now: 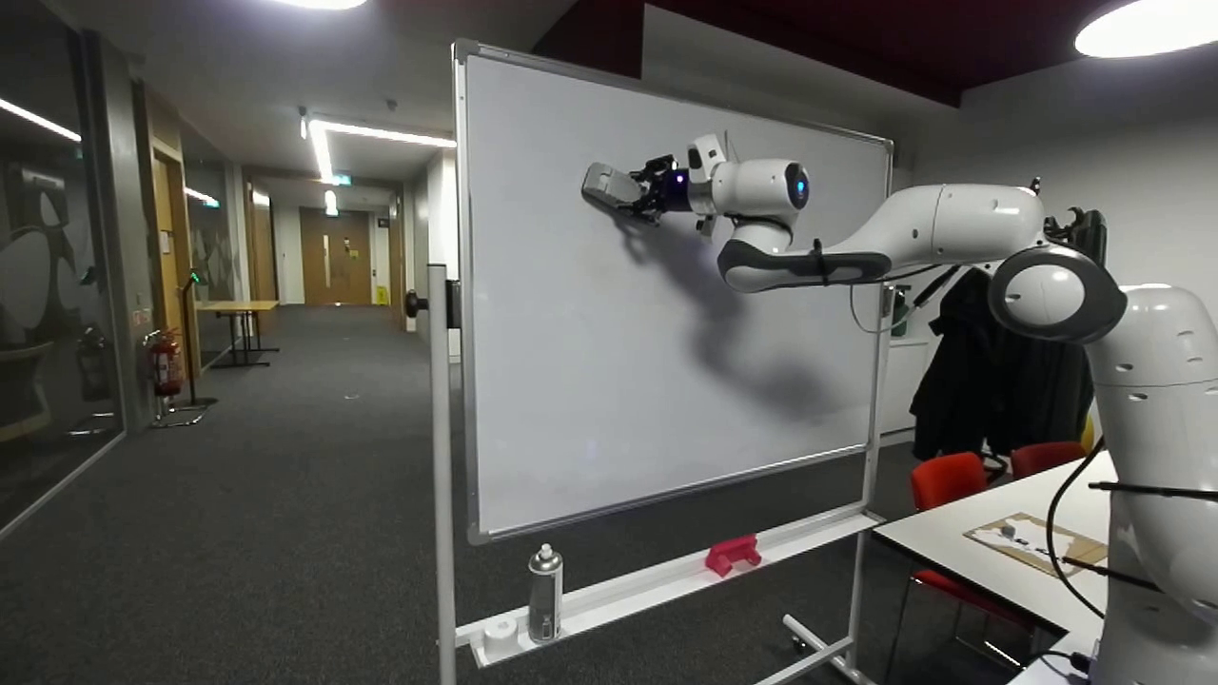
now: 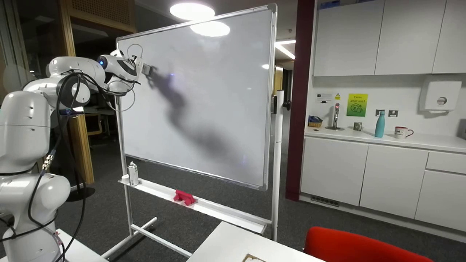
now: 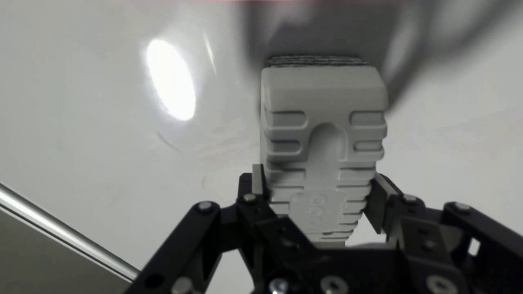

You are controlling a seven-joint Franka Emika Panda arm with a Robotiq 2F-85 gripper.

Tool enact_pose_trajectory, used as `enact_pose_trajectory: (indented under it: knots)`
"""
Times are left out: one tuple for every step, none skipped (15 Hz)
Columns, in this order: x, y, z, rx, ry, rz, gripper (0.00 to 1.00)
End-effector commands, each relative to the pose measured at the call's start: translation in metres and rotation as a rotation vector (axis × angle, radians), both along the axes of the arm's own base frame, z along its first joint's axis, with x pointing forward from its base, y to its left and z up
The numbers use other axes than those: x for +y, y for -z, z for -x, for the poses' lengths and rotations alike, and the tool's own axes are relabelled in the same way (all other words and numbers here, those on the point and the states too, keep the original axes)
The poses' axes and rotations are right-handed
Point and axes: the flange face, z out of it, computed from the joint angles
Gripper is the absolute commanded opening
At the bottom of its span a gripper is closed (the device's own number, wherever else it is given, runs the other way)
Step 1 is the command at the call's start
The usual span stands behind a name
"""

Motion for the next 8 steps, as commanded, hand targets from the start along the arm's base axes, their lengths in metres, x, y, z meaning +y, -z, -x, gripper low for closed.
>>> enact_pose_trajectory:
  knots:
    - [0.010,0.037,-0.022,0.052,0.020,0.021,0.34]
    - [0.009,0.033,-0.021,0.047,0.019,0.011,0.34]
    - [0.007,0.028,-0.020,0.039,0.020,0.004,0.34]
    - [0.003,0.020,-0.018,0.027,0.023,-0.005,0.34]
    - [-0.003,0.009,-0.016,0.012,0.028,-0.020,0.34]
    - [-0.008,0.002,-0.014,0.003,0.034,-0.034,0.34]
    - [-0.014,-0.006,-0.013,-0.006,0.045,-0.050,0.34]
    - [-0.019,-0.013,-0.012,-0.011,0.052,-0.066,0.34]
